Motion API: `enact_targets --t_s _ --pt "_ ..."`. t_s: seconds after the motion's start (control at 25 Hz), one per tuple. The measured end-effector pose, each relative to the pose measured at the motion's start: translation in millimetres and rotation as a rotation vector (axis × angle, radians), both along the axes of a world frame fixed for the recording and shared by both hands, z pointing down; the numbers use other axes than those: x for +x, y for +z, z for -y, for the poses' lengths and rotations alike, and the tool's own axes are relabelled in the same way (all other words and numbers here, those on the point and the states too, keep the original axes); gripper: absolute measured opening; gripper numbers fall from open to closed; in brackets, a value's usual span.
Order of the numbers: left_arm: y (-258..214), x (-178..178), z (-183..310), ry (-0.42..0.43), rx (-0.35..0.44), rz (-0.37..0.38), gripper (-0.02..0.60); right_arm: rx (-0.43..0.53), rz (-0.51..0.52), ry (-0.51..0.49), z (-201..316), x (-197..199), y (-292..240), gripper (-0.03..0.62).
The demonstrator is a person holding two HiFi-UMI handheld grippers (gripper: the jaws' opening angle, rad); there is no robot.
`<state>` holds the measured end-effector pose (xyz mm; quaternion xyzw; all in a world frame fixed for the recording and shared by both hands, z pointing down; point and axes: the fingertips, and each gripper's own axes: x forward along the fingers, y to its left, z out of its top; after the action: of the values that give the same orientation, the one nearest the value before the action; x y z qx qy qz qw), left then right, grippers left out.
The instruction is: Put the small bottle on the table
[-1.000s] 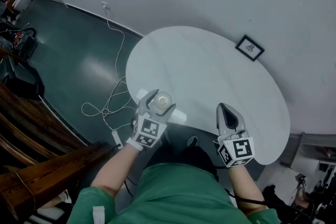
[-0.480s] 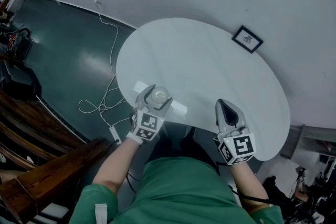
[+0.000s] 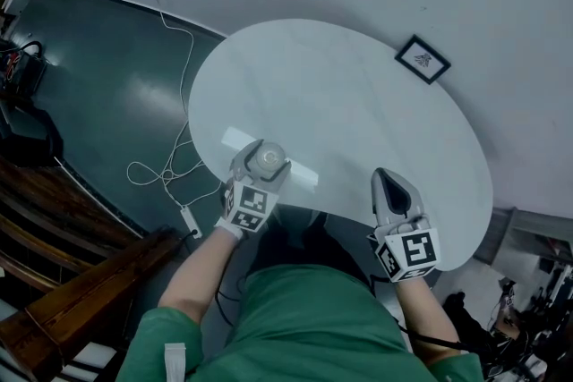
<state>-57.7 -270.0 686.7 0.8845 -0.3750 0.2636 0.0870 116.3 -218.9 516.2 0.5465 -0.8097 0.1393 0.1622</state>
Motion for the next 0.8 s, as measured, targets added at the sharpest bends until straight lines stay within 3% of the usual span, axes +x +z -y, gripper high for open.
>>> enact_targets --t_s 0.8 --pt "27.2 3.5 4.2 -0.007 -0.006 -0.001 0.344 -0.040 -0.020 -0.012 -12.2 -1.2 10.3 -0.005"
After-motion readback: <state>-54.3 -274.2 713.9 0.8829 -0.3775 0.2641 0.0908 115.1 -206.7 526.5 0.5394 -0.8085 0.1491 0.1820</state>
